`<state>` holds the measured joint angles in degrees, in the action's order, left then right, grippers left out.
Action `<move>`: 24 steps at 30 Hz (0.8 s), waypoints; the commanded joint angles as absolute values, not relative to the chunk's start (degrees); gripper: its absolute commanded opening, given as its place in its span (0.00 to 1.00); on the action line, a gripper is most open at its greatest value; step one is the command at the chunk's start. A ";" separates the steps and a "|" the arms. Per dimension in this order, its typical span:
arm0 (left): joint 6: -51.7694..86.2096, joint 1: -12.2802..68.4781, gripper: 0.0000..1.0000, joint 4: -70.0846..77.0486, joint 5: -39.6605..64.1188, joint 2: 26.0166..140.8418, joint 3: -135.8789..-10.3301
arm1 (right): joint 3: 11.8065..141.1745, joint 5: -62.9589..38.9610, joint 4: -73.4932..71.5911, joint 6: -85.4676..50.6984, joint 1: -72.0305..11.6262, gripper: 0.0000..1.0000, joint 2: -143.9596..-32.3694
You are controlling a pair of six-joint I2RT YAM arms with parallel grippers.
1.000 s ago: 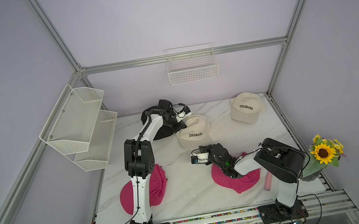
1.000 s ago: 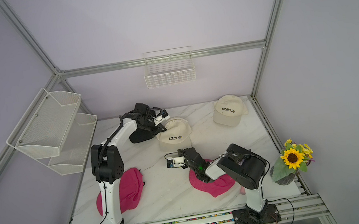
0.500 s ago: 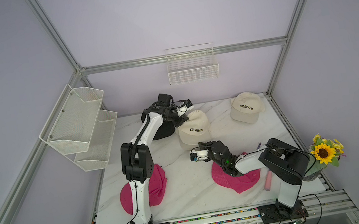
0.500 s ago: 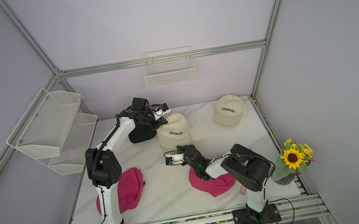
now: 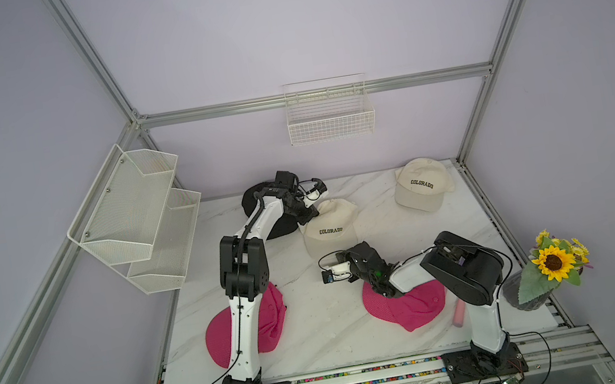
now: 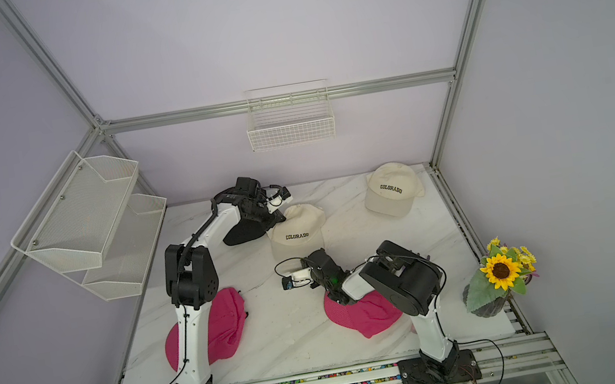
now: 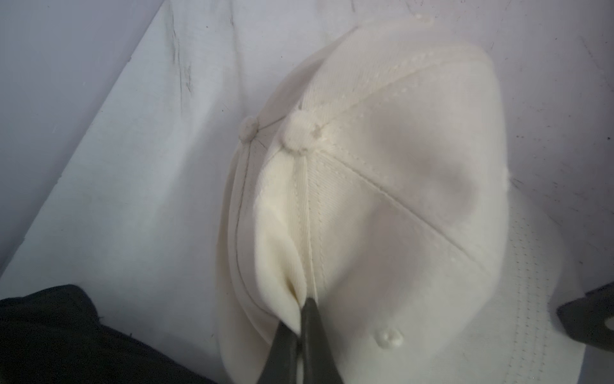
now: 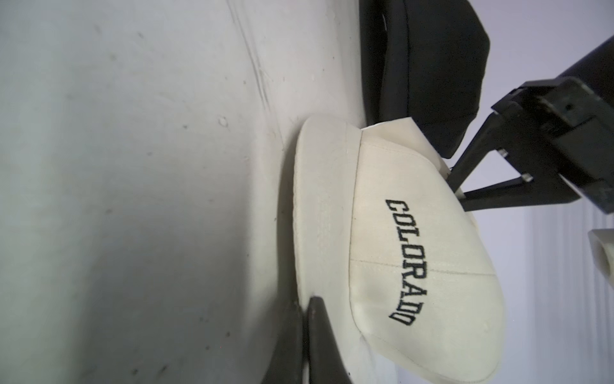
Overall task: Stack the baseball caps by color
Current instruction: Place the baseball cap on the baseball cap.
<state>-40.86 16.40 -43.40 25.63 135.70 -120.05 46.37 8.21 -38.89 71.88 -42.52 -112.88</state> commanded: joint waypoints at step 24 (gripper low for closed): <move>13.96 18.68 1.00 -24.29 25.20 126.99 -113.45 | 50.31 3.43 -26.94 65.30 -41.95 0.00 -114.86</move>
<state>6.87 17.47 -24.58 24.45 123.13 -112.66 50.04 6.07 -33.61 67.72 -42.09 -112.86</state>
